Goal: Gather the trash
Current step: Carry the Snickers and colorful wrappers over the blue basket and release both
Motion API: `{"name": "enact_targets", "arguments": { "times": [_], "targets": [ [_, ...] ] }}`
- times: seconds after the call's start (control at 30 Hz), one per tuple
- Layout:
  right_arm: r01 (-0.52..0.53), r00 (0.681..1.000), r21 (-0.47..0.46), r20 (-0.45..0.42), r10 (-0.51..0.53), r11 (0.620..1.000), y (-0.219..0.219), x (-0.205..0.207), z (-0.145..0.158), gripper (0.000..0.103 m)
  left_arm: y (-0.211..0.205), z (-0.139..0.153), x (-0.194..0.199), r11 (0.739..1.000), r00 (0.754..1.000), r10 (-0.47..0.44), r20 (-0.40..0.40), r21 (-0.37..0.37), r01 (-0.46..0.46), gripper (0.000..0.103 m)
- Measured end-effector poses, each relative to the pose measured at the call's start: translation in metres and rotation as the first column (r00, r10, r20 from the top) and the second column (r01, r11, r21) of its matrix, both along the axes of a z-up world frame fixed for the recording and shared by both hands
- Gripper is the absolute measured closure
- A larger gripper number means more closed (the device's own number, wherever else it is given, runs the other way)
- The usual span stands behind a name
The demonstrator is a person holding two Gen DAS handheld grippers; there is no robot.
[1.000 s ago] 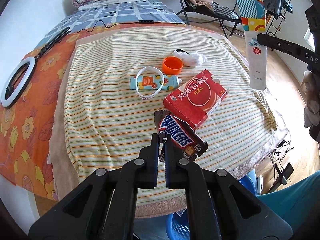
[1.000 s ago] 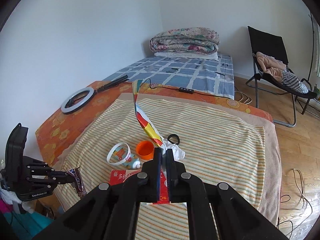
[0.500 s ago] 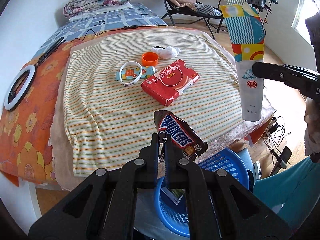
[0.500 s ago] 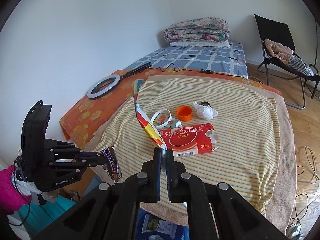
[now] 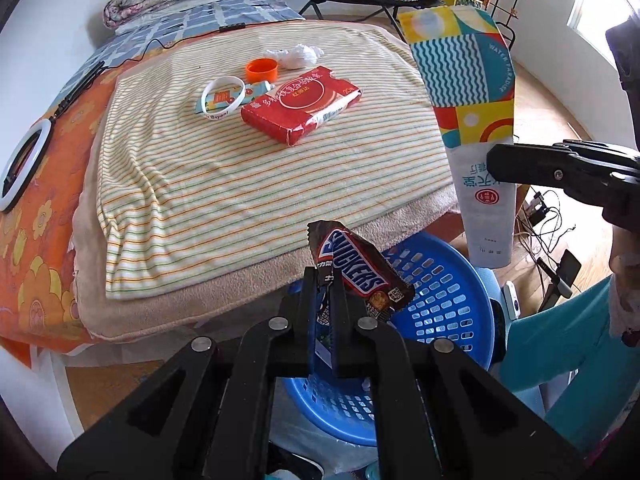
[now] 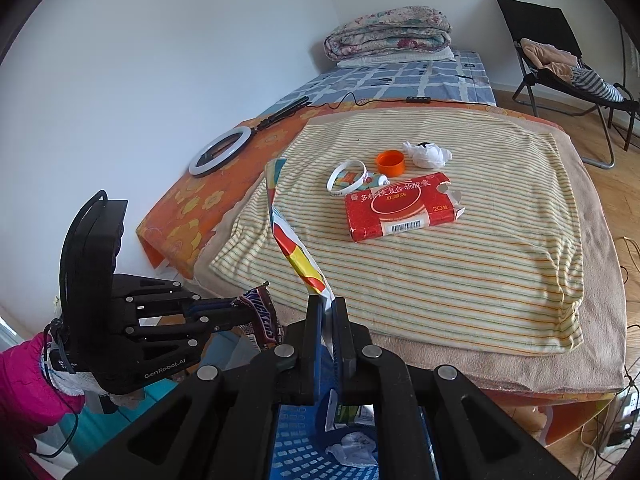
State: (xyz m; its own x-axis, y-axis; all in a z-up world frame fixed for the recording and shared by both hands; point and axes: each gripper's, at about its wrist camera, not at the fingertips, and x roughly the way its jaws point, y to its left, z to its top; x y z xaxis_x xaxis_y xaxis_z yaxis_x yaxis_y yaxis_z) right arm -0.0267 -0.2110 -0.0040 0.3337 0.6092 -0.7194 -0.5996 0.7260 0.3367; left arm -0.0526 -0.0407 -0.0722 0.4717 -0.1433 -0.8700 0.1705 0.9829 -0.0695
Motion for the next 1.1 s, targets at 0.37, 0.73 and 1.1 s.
{"name": "enact_targets", "arguments": {
  "times": [0.37,0.73,1.1],
  "targets": [
    [0.017,0.995,-0.022,-0.093,-0.019,1.000,0.002,-0.022,-0.042,0.101,-0.011,-0.041,-0.015,1.000,0.994,-0.030,-0.108,0.005,0.030,0.100],
    [0.031,0.981,-0.068,-0.187,-0.043,0.997,-0.002,-0.036,-0.085,0.100,-0.020,-0.069,-0.020,0.999,0.982,-0.050,-0.180,0.012,0.053,0.100],
    [0.021,0.980,-0.167,-0.191,-0.053,0.986,-0.001,-0.040,-0.106,0.053,-0.019,-0.077,-0.017,0.999,0.980,-0.030,-0.195,0.032,0.037,0.052]
  ]
}}
